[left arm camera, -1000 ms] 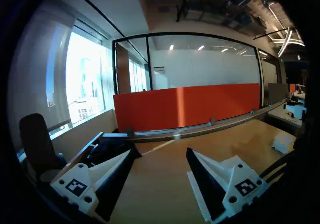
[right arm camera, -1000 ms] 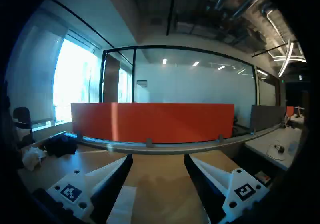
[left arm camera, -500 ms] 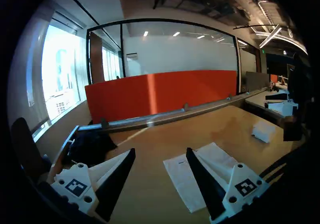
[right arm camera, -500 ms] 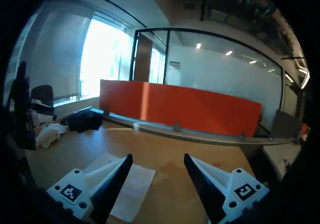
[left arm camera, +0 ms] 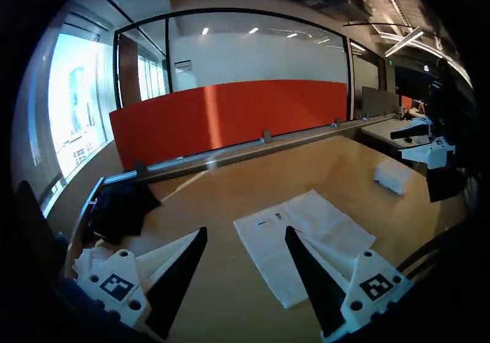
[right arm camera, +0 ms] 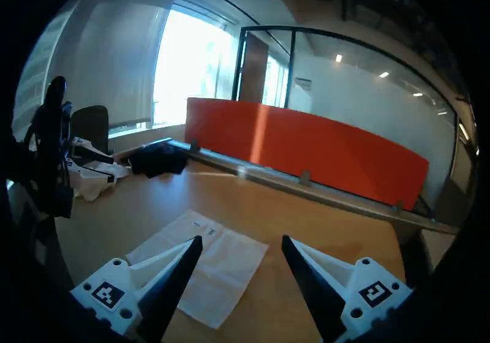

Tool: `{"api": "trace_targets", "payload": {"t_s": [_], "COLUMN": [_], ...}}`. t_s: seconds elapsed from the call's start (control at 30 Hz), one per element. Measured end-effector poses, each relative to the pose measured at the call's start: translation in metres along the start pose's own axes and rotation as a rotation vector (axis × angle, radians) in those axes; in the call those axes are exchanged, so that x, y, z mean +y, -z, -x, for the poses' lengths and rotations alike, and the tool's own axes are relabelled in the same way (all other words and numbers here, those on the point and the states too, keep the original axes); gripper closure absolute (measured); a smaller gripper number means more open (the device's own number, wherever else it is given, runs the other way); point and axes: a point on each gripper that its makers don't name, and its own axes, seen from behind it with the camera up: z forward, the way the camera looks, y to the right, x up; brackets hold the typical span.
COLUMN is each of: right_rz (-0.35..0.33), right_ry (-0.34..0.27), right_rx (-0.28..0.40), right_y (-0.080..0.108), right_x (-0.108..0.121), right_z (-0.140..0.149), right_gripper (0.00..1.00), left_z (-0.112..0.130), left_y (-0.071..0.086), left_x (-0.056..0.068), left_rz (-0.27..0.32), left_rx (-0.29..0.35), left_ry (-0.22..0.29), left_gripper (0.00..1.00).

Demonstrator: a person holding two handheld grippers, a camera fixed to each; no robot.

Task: Fold towel

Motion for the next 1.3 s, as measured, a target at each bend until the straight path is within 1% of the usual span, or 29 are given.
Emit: {"api": "trace_targets", "payload": {"t_s": [0.17, 0.33, 0.63, 0.83, 1.07, 1.3], "right_rz": [-0.014, -0.037, -0.085, -0.117, -0.147, -0.173], "right_ry": [-0.008, -0.001, 0.026, 0.034, 0.045, 0.043], "right_rx": [-0.060, -0.121, -0.212, -0.277, -0.352, -0.412], "right_y": [-0.010, -0.020, -0.038, -0.047, -0.048, -0.045], "right_x": [-0.006, -0.013, -0.025, -0.033, -0.039, -0.040], "right_z": [0.030, 0.066, 0.121, 0.155, 0.191, 0.219], "right_gripper": [0.00, 0.00, 0.00, 0.00, 0.00, 0.00], "left_z": [0.027, 0.060, 0.121, 0.154, 0.185, 0.198], "left_y": [-0.011, -0.023, -0.040, -0.052, -0.060, -0.061], "left_x": [0.013, 0.025, 0.037, 0.048, 0.064, 0.079], "left_rz": [0.033, 0.066, 0.103, 0.129, 0.177, 0.225], "left_rx": [-0.054, -0.119, -0.241, -0.311, -0.384, -0.421], "left_ry": [-0.013, -0.030, -0.036, -0.047, -0.072, -0.087], "left_gripper": [0.06, 0.06, 0.06, 0.06, 0.06, 0.06]}}
